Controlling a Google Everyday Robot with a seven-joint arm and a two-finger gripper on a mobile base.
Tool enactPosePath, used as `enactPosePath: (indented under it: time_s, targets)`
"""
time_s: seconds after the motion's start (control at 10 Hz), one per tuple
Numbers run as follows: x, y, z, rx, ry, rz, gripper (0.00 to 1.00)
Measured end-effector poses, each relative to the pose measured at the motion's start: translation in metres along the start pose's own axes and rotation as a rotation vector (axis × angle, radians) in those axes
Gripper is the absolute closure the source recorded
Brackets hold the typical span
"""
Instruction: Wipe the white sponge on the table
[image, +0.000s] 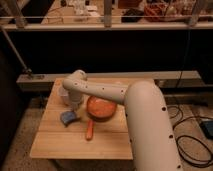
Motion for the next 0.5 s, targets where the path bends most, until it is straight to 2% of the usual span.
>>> enactPosePath:
  time_s: [0.2, 0.5]
  targets:
    - [-0.018, -0.027, -0.004, 0.009, 0.005, -0.045, 0.59]
    - [-0.051, -0.054, 0.008, -0.004, -0.014, -0.12, 0.59]
